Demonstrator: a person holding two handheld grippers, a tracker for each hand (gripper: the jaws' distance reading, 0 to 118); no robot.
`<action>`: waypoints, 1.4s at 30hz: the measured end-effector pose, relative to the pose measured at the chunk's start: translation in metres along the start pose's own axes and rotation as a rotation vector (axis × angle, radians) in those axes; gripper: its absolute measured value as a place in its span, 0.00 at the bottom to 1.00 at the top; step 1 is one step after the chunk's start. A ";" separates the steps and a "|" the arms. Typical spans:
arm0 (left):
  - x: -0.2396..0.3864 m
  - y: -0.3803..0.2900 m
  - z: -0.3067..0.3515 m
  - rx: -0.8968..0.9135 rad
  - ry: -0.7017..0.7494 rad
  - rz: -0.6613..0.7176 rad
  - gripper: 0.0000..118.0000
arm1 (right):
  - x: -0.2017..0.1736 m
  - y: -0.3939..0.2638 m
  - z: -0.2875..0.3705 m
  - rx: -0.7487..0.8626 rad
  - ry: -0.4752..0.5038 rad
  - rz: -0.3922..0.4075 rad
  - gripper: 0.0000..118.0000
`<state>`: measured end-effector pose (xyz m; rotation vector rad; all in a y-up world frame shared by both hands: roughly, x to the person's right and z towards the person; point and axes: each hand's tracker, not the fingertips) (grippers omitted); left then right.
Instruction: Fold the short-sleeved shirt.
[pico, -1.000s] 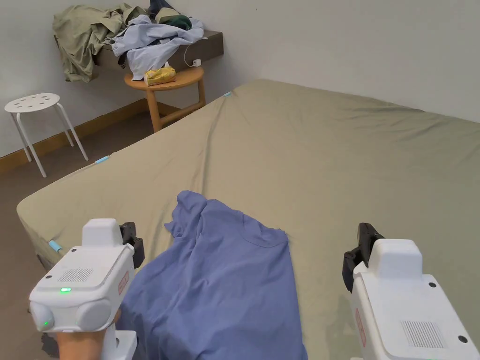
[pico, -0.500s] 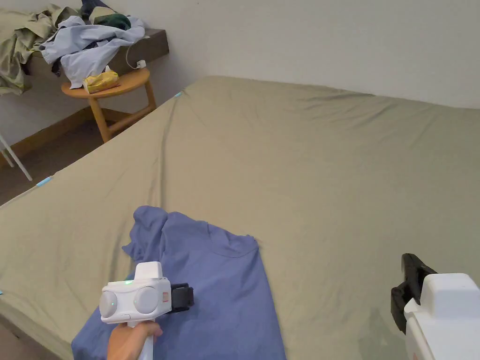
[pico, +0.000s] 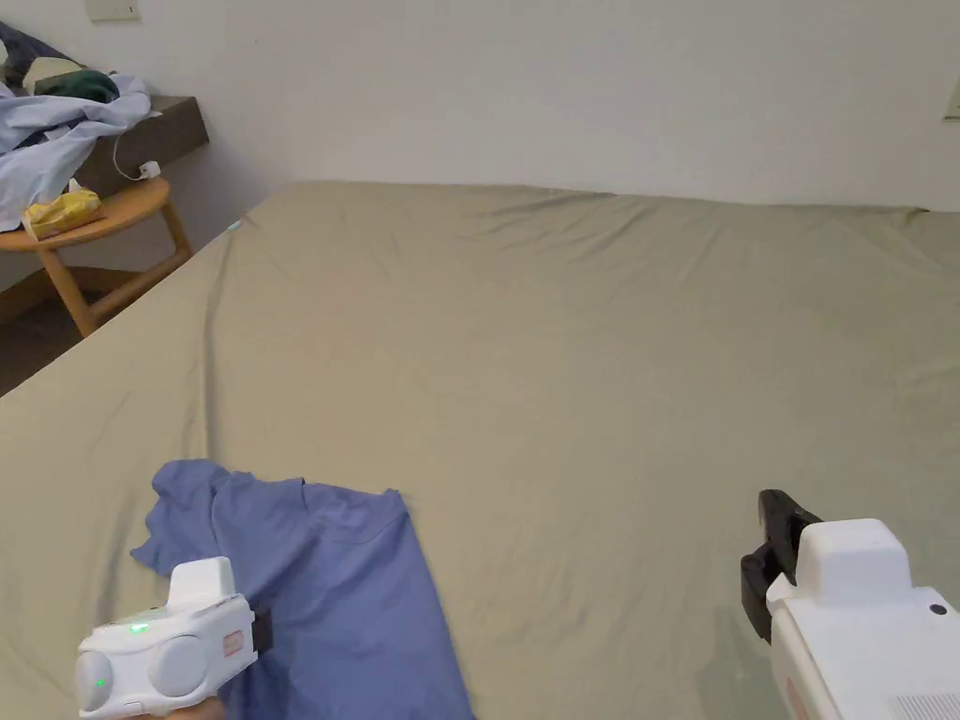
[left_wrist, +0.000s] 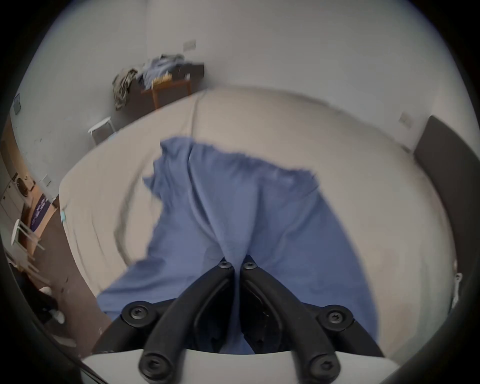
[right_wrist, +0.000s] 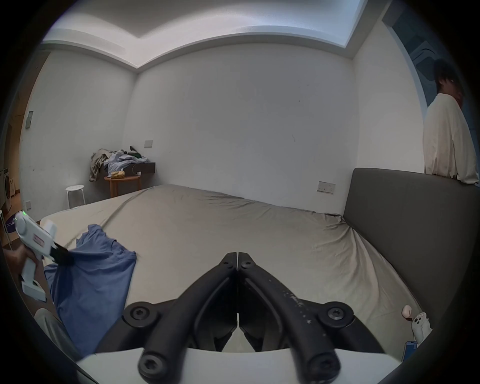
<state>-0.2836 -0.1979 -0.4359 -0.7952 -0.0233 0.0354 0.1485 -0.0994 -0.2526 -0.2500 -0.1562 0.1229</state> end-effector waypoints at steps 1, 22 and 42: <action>0.004 0.010 0.020 0.035 -0.027 0.009 0.00 | 0.007 0.001 0.003 0.007 -0.004 -0.006 0.01; 0.335 0.135 0.252 0.495 -0.657 -0.486 0.00 | 0.146 -0.011 0.094 0.079 -0.267 -0.083 0.01; 0.491 -0.071 0.049 -0.194 -0.675 -0.660 0.00 | 0.198 -0.055 0.130 -0.027 -0.412 -0.131 0.01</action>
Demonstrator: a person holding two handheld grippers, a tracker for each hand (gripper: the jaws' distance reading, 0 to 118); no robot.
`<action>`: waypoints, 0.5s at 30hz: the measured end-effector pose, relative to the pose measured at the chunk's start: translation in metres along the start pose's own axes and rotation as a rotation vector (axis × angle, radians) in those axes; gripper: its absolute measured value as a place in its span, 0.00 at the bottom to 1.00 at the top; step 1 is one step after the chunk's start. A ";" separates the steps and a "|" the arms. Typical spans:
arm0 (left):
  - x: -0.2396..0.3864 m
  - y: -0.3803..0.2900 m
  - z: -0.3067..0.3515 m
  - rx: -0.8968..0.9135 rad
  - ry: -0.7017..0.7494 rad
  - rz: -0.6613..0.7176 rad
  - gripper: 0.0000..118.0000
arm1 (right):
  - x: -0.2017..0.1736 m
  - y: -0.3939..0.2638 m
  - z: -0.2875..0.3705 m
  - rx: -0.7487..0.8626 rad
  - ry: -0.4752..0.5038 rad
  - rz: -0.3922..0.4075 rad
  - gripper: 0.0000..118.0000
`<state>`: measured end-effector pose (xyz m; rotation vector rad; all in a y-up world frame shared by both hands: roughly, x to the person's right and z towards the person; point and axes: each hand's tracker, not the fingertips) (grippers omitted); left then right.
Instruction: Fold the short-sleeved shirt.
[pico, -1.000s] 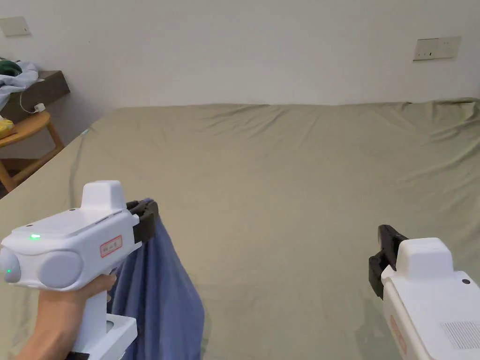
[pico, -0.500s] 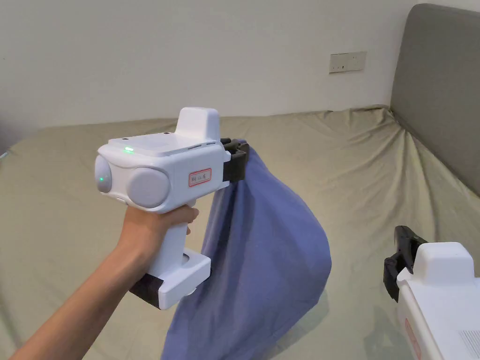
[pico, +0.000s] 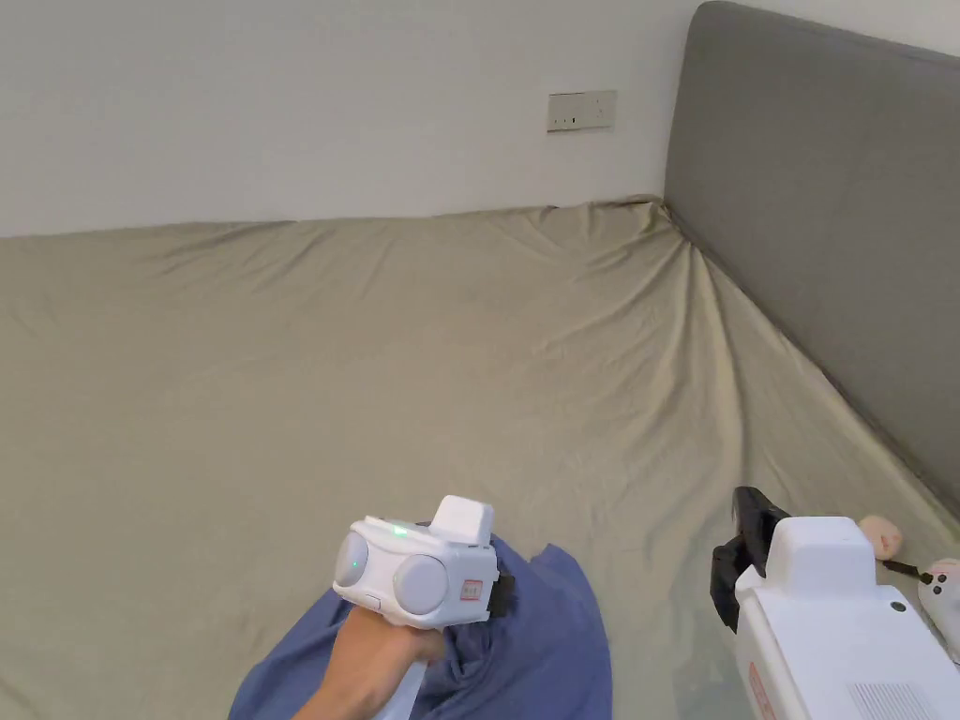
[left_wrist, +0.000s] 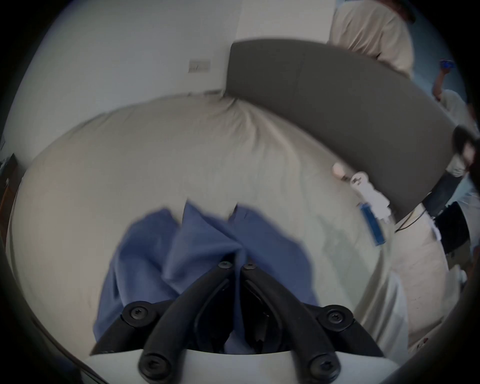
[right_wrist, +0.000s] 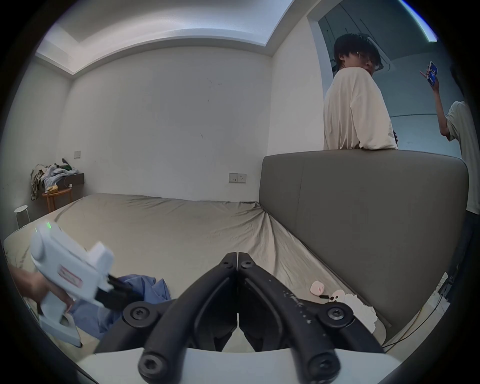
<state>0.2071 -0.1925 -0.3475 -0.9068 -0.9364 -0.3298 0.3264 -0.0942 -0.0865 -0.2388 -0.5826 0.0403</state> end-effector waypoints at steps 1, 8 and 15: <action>-0.004 -0.007 -0.012 -0.047 0.010 0.023 0.00 | -0.001 -0.002 -0.001 -0.006 0.002 0.000 0.01; -0.018 -0.039 -0.033 -0.122 0.052 0.084 0.13 | -0.008 -0.005 -0.002 -0.031 0.018 -0.004 0.01; -0.019 -0.017 0.057 0.218 0.010 0.143 0.95 | -0.015 0.010 0.004 0.005 0.026 -0.009 0.01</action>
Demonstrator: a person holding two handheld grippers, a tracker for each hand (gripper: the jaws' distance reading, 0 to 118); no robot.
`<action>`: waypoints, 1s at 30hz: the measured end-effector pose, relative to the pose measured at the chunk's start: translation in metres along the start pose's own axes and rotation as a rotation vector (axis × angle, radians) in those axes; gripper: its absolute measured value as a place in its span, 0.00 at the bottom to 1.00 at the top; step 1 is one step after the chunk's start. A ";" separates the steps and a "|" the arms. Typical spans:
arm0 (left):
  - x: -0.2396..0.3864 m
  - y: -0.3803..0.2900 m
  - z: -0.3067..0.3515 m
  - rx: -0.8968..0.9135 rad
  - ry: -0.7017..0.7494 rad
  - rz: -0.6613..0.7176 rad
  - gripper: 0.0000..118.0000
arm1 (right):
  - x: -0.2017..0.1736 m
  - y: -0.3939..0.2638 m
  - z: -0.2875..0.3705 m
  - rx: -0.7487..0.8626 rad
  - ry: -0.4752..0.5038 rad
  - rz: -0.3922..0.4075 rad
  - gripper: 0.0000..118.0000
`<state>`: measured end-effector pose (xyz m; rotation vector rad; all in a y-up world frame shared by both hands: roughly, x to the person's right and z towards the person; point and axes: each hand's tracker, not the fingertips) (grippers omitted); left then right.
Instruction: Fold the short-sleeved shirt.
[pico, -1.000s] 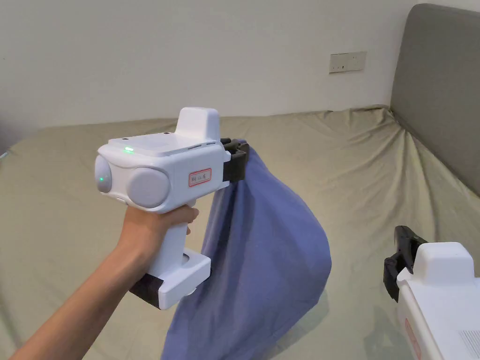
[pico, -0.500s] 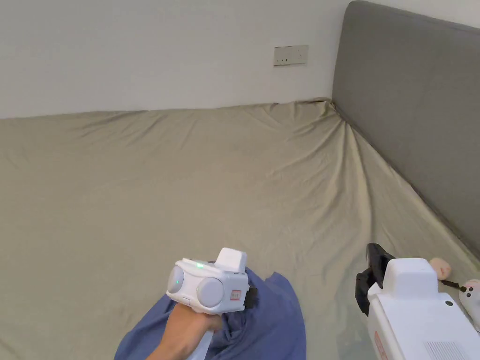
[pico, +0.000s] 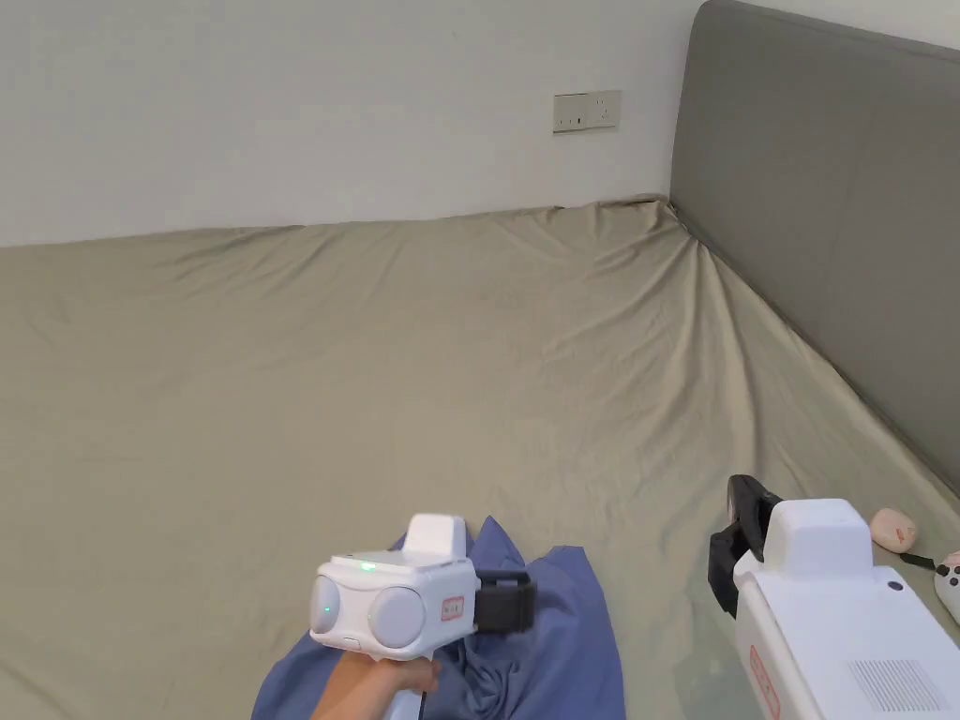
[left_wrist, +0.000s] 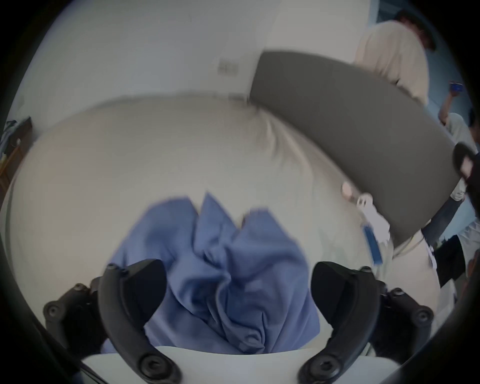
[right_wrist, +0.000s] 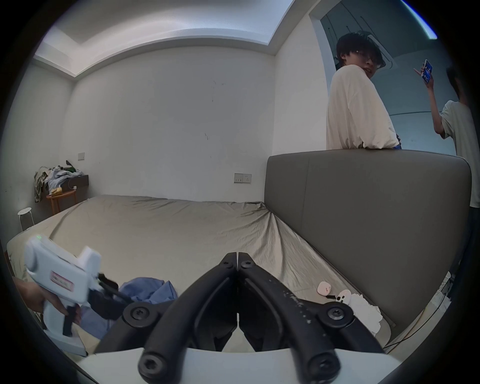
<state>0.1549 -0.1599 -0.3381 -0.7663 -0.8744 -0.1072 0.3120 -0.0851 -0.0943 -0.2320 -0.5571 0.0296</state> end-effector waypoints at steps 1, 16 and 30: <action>0.000 0.008 0.015 0.055 0.010 -0.009 0.95 | -0.001 0.004 0.002 0.008 -0.002 -0.002 0.01; -0.075 0.004 0.203 0.715 0.458 0.015 0.74 | -0.027 0.049 0.019 0.170 0.026 0.001 0.01; -0.108 -0.006 0.223 0.613 0.510 -0.004 0.00 | -0.043 0.050 0.012 0.170 0.051 0.012 0.01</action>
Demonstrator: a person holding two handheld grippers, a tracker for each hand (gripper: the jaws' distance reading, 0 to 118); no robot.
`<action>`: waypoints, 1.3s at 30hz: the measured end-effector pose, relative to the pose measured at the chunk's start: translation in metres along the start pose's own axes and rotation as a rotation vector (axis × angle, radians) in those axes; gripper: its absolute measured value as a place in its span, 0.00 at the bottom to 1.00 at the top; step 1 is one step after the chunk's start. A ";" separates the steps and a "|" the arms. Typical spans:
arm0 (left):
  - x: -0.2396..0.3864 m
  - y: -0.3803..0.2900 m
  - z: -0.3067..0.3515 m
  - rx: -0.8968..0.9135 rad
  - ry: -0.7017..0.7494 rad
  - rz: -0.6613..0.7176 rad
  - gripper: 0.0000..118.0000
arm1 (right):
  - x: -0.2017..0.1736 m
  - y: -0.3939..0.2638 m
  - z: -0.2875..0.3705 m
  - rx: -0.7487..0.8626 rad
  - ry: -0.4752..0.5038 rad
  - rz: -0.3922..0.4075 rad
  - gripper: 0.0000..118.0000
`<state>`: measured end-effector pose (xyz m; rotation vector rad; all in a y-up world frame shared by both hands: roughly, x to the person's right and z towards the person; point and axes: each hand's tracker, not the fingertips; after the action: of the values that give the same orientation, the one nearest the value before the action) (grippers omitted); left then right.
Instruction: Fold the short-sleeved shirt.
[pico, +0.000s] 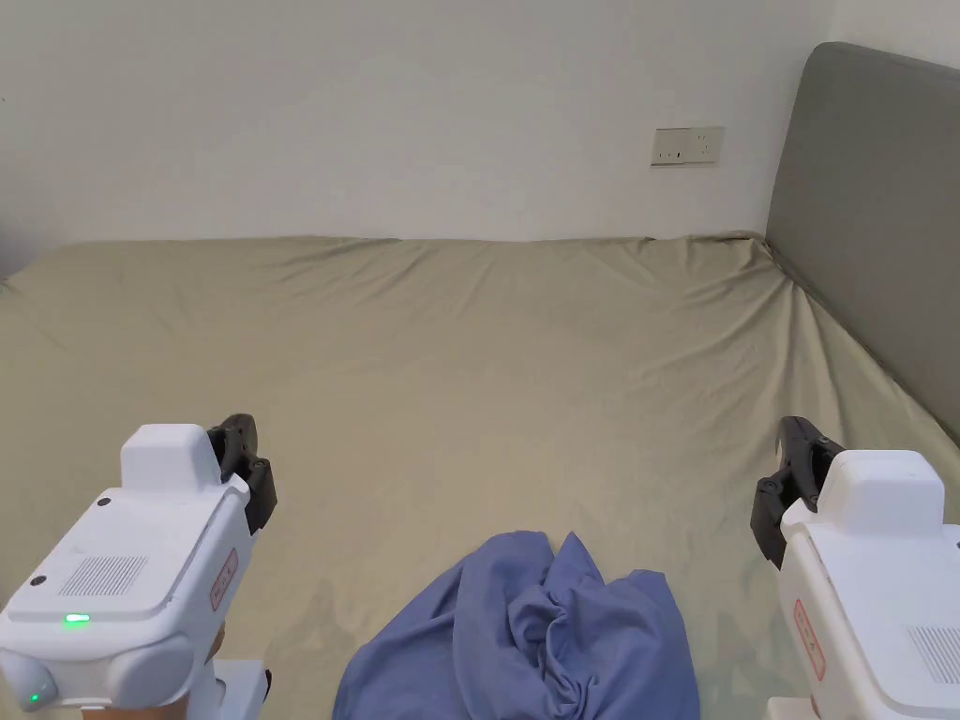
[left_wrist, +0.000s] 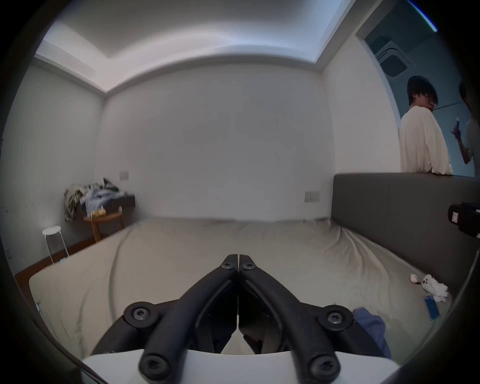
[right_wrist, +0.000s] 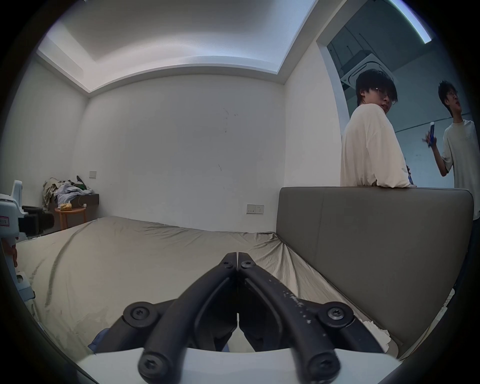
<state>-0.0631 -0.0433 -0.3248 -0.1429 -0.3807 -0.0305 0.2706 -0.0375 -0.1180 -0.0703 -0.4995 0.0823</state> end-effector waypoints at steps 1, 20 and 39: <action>0.001 -0.004 -0.008 -0.085 -0.009 0.013 0.00 | 0.000 -0.001 0.000 -0.002 0.000 0.001 0.01; 0.034 -0.197 -0.070 -0.828 -0.054 0.213 0.92 | 0.001 -0.047 -0.017 -0.154 0.017 -0.002 0.01; 0.033 -0.188 -0.072 -0.761 -0.165 0.274 0.01 | 0.024 -0.132 -0.169 -0.702 0.077 -0.096 0.67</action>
<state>-0.0171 -0.2395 -0.3534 -0.9525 -0.4966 0.1103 0.3810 -0.1745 -0.2432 -0.7331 -0.4347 -0.1929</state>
